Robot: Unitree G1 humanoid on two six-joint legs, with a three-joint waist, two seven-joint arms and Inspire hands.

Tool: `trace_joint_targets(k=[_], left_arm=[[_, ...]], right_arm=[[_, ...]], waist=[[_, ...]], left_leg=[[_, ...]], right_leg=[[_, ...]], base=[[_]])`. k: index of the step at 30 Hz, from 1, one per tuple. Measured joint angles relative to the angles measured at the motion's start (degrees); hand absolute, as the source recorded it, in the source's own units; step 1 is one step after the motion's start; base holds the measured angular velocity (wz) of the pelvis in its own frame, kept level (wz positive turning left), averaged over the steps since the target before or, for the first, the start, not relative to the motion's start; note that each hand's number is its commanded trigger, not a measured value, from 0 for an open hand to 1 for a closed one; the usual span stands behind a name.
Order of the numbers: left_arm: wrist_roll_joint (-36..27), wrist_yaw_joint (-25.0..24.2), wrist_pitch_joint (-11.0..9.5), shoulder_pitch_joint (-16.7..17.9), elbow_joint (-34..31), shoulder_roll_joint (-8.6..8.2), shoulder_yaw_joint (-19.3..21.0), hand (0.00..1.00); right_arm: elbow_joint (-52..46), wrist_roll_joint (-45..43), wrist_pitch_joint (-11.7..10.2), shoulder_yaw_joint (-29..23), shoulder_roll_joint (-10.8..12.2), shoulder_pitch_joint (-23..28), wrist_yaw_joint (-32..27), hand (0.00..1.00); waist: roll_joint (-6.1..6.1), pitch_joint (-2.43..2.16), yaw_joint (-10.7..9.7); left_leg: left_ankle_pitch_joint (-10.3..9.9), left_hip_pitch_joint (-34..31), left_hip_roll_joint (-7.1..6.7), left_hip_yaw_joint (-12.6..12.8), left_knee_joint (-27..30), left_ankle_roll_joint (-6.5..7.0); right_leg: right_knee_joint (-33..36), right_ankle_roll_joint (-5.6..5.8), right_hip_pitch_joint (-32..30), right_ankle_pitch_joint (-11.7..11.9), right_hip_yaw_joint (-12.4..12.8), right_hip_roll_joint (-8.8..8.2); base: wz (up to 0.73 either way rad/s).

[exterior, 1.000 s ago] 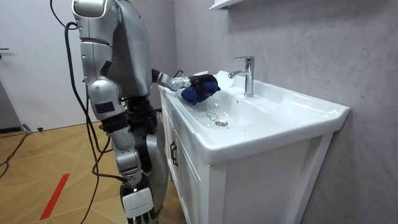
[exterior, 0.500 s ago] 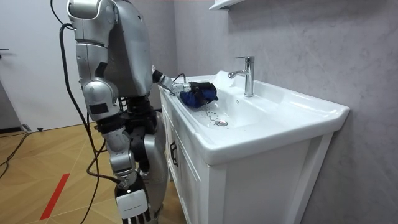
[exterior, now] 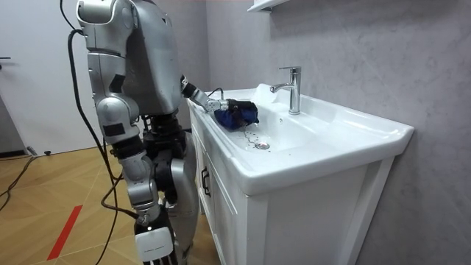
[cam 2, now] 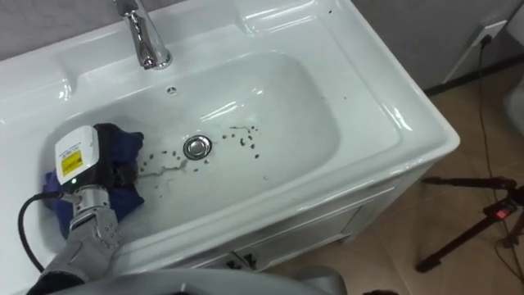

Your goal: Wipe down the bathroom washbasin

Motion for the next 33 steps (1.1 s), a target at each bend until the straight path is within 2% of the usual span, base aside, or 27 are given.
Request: trace_joint_targets(k=[6,11,14,17,19,21,23,26,28,31,33], left_arm=[[-1.5,-2.1,0.9,-2.3,3.6,-0.21,-0.1,1.00],[-5.9,-3.8,0.6,-3.3,5.0,-0.25,0.0,1.00],[-8.1,-4.4,0.6,-4.9,5.8,-0.75,0.0,1.00],[-11.6,-4.6,0.3,-6.4,6.4,-0.85,0.0,1.00],[-15.3,-4.8,-0.8,-8.1,8.5,-0.99,-0.5,1.00],[-19.9,-5.9,-1.3,-10.4,10.1,-1.69,-1.1,1.00],[-23.3,-6.5,-2.6,-12.0,12.0,-2.61,-1.4,1.00],[-24.5,-6.9,-4.7,-13.8,14.1,-3.21,-1.4,1.00],[-25.9,-6.8,-5.4,-15.8,15.3,-3.63,-1.4,1.00],[-26.7,-6.5,-6.4,-20.0,19.5,-4.81,-1.9,1.00],[-27.1,-6.4,-7.2,-21.0,21.0,-5.36,-2.6,1.00]], right_arm=[[0.9,1.0,1.0,0.1,0.0,-0.5,0.1,0.00],[2.6,3.1,1.1,0.2,0.0,-1.7,-0.6,0.00],[3.4,4.2,1.1,0.6,0.0,-3.3,-1.1,0.00],[3.7,6.3,1.0,0.6,-0.1,-4.6,-1.6,0.00],[3.8,7.5,0.9,0.9,-0.1,-5.5,-1.8,0.00],[3.8,8.1,1.0,1.6,-0.1,-5.6,-2.5,0.00],[3.8,9.3,0.9,2.0,-0.3,-5.9,-3.0,0.00],[3.8,9.9,0.5,1.9,-0.2,-6.6,-3.7,0.00],[3.8,10.6,0.3,2.1,-0.2,-7.6,-4.4,0.00],[3.8,14.1,-0.1,3.1,0.0,-8.7,-6.6,0.00],[3.8,17.2,-1.6,3.0,0.1,-8.8,-7.4,0.00]], waist=[[-0.16,0.01,-0.1],[-0.80,-0.15,-0.1],[-1.02,-0.51,0.0],[-1.15,-0.47,0.2],[-1.02,-0.43,0.1],[-0.88,-0.34,0.2],[-0.78,-0.29,0.2],[-1.00,-0.16,0.2],[-1.14,-0.06,0.3],[-1.62,0.45,0.2],[-1.77,0.49,0.1]], left_leg=[[0.0,0.0,-0.02,0.3,0.0,0.00],[0.0,-0.1,-0.06,0.3,0.0,0.00],[0.0,-1.5,-0.05,0.3,0.0,0.00],[0.0,-2.4,-0.01,0.3,0.0,0.00],[0.0,-2.5,0.00,0.4,0.0,0.00],[0.0,-2.7,0.02,0.8,0.0,0.00],[0.0,-3.2,0.11,1.9,0.1,0.00],[0.0,-4.6,0.20,3.0,0.2,0.00],[0.0,-5.9,0.20,3.3,0.4,0.00],[0.0,-7.1,0.34,3.5,0.6,0.02],[0.0,-7.6,0.33,4.1,0.7,0.02]], right_leg=[[0.1,0.01,-0.1,0.0,0.2,-0.05],[0.0,0.01,-0.7,0.0,0.8,0.00],[0.5,-0.01,-2.3,0.0,0.7,0.00],[0.9,-0.03,-3.1,0.0,0.7,-0.03],[0.8,-0.04,-3.1,0.0,0.6,0.00],[0.8,-0.04,-3.2,0.0,0.5,-0.01],[1.4,-0.09,-4.2,0.1,1.1,0.07],[2.4,-0.30,-6.6,0.2,2.1,0.19],[3.1,-0.33,-8.4,0.4,2.7,0.21],[2.7,-0.35,-9.3,1.1,2.8,0.35],[2.2,-0.24,-9.9,1.3,3.1,0.31]], base=[[-0.02],[-0.06],[0.00],[0.01],[0.06],[0.03],[-0.14],[-0.22],[-0.14],[-0.03],[-0.03]])
